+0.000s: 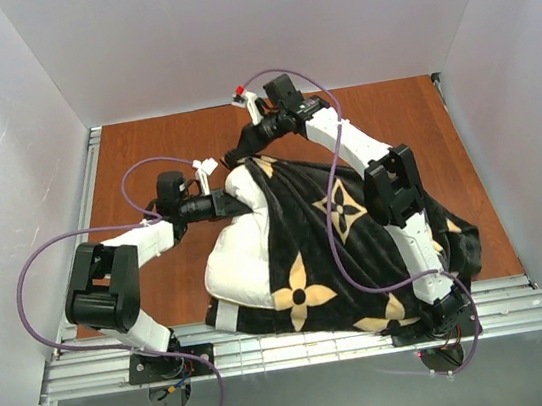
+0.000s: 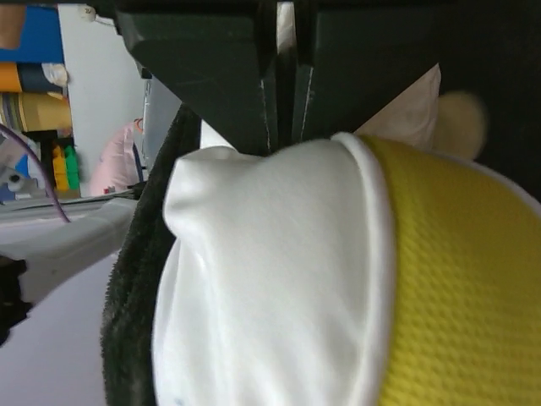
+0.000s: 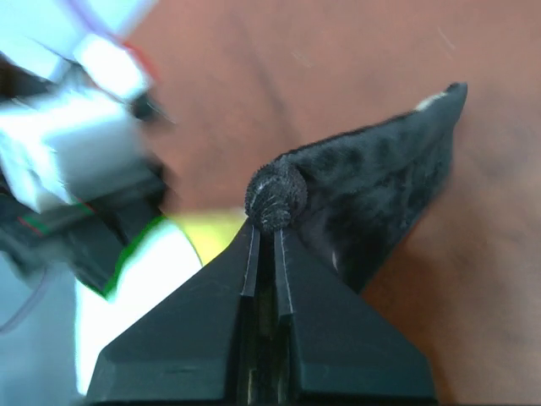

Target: Put the pillow into the pillowcase

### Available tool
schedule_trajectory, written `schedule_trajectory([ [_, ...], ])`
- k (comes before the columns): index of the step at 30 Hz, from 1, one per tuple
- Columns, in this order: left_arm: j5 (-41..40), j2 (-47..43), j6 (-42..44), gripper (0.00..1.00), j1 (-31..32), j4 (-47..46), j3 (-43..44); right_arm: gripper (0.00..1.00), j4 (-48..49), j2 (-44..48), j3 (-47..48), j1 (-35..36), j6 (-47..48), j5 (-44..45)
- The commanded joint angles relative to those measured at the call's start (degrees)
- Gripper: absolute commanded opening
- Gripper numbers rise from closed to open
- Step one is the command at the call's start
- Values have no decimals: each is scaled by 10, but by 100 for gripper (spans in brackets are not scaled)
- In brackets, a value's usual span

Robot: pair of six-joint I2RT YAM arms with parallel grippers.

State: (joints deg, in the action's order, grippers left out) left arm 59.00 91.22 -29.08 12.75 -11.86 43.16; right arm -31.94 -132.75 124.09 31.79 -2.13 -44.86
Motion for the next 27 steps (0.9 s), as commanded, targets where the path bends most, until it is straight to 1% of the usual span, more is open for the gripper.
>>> schedule_trajectory([
  [1,63,-26,-230,0,39,-311,-12,1,136,93,42,79,-92,-66],
  [2,51,-18,-311,0,39,-351,-25,1,169,102,38,95,-106,-66],
  [3,32,-13,-344,0,39,-407,-32,1,182,105,40,101,-116,-65],
  [4,10,-5,-386,0,38,-431,-46,1,194,106,45,108,-132,-61],
  [5,-45,1,-423,0,35,-446,-69,1,210,106,60,114,-139,-53],
  [6,-64,11,-499,0,32,-467,-85,1,217,106,63,121,-146,-47],
  [7,-84,20,-513,0,29,-492,-95,1,221,107,65,124,-147,-38],
  [8,-97,23,-508,0,13,-472,-93,1,222,112,52,126,-136,-10],
  [9,-101,27,-482,0,2,-419,-91,1,222,115,39,126,-128,9],
  [10,-106,47,-477,0,-26,-399,-91,1,222,117,20,125,-116,25],
  [12,-123,75,-485,0,-51,-388,-98,1,211,119,-30,125,-57,52],
  [13,-129,89,-472,0,-59,-372,-92,4,195,117,-38,124,-26,60],
  [14,-134,106,-457,0,-66,-345,-83,19,167,111,-36,124,17,89],
  [15,-136,114,-444,10,-68,-298,-62,49,97,109,-18,116,26,103],
  [16,-131,115,-423,25,-68,-284,-55,60,62,109,-5,108,42,114],
  [17,-124,98,-414,39,-68,-276,-53,71,25,122,4,86,46,137],
  [18,-114,79,-385,46,-68,-213,-48,72,-1,137,-10,72,48,148],
  [19,-95,57,-309,48,-68,-165,-36,72,-20,162,-46,52,46,143],
  [20,-84,26,-256,49,-68,-113,-31,75,-15,230,-89,33,45,140],
  [21,-74,-28,-201,52,-68,9,-25,76,-10,265,-130,-7,44,144],
  [22,-78,-62,-143,57,-69,78,-5,76,-15,296,-204,-27,42,148],
  [23,-81,-88,-8,59,-70,150,6,76,-18,350,-235,-47,38,152],
  [24,-84,-109,49,59,-74,251,15,76,-23,378,-273,-84,30,152],
  [25,-106,-145,113,59,-73,299,47,76,-24,407,-346,-102,4,150],
  [26,-110,-157,205,62,-69,338,60,80,-25,463,-394,-130,-6,141],
  [27,-114,-177,262,64,-64,384,76,85,-25,491,-436,-142,-11,138],
])
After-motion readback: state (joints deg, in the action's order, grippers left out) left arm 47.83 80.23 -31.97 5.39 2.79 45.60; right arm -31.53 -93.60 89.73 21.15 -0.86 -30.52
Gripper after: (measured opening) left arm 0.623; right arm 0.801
